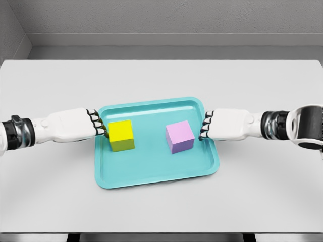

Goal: Push two cubes

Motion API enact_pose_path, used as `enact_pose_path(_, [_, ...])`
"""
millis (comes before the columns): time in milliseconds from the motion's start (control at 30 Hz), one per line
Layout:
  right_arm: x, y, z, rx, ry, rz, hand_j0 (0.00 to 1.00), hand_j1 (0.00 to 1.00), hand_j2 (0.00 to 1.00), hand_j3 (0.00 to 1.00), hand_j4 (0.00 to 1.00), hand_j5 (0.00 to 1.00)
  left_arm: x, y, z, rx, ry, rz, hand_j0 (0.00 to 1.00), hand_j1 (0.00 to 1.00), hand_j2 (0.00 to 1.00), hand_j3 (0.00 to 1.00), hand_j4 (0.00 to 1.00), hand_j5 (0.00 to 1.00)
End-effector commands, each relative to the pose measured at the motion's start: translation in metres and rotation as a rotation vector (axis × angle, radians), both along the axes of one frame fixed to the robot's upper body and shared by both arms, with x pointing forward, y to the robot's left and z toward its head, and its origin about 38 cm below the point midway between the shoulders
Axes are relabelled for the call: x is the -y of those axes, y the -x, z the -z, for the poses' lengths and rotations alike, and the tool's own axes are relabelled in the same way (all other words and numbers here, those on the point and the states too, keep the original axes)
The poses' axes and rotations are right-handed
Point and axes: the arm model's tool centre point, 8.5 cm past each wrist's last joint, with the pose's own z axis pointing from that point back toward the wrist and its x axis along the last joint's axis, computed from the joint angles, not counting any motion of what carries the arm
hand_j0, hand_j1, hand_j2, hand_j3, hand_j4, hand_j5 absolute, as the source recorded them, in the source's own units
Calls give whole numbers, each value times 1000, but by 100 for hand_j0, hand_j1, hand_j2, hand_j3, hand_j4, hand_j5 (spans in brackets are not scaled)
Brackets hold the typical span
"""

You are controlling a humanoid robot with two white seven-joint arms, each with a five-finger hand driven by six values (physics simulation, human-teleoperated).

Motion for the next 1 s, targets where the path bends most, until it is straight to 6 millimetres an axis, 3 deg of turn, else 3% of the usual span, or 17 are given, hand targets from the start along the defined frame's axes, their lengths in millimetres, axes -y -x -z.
enact_pose_path(0, [-7,1,4,-5,-5,-13,77,77,77,77,77,77,3,0,1,-6,6,1,77,77,77,77,77,77])
enact_pose_path(300, [-19,6,12,-25,3,-48,77,77,77,77,77,77,11,-1,1,-6,20,10,77,77,77,77,77,77])
enact_pose_path(533, [-27,2,4,-4,0,-66,77,77,77,77,77,77,18,-4,-1,0,28,17,77,77,77,77,77,77])
enact_pose_path(733, [-42,5,14,-18,2,-99,77,77,77,77,77,77,25,-5,-2,5,45,27,77,77,77,77,77,77])
enact_pose_path(967, [-56,-5,18,-21,5,-105,77,77,77,77,77,77,37,-7,-4,23,57,45,77,77,77,77,77,77])
